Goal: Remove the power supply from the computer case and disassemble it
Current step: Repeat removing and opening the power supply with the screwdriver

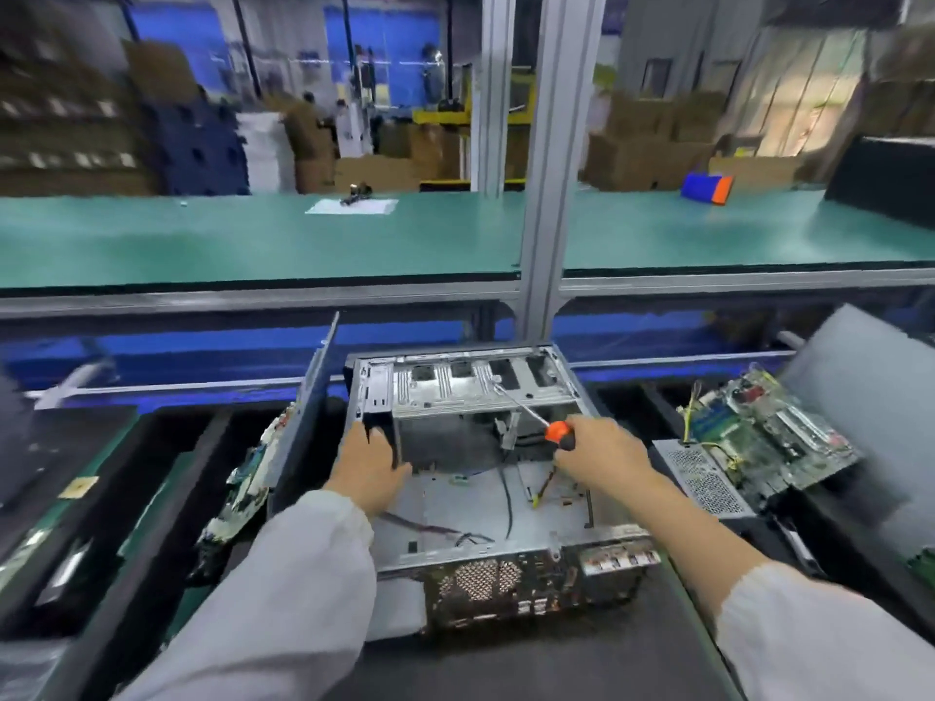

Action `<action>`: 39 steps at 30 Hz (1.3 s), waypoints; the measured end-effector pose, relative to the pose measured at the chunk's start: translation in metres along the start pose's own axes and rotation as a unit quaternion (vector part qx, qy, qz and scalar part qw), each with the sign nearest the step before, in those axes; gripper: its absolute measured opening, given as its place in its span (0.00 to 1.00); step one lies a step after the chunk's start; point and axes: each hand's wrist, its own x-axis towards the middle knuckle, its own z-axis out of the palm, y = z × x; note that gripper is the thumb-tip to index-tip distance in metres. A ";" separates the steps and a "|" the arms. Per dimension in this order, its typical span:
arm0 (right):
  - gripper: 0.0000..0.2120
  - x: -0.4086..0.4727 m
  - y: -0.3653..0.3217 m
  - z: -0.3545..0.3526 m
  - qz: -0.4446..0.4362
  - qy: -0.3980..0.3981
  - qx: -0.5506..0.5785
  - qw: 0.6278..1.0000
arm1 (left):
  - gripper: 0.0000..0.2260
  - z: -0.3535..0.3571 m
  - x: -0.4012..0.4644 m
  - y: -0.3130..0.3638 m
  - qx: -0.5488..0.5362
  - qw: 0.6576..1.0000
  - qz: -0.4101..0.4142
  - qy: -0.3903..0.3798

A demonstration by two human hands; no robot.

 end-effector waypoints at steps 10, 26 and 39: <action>0.10 0.093 0.038 0.018 0.004 0.024 -0.174 0.984 | 0.21 -0.002 0.079 -0.024 -0.221 0.964 -0.146 0.017; 0.11 0.151 0.057 0.015 0.049 -0.156 -0.020 0.986 | 0.12 -0.008 0.109 -0.035 -0.341 0.905 -0.248 -0.056; 0.15 0.142 0.078 0.007 -0.007 -0.094 0.027 0.995 | 0.09 -0.020 0.098 -0.024 -0.413 0.890 -0.182 -0.055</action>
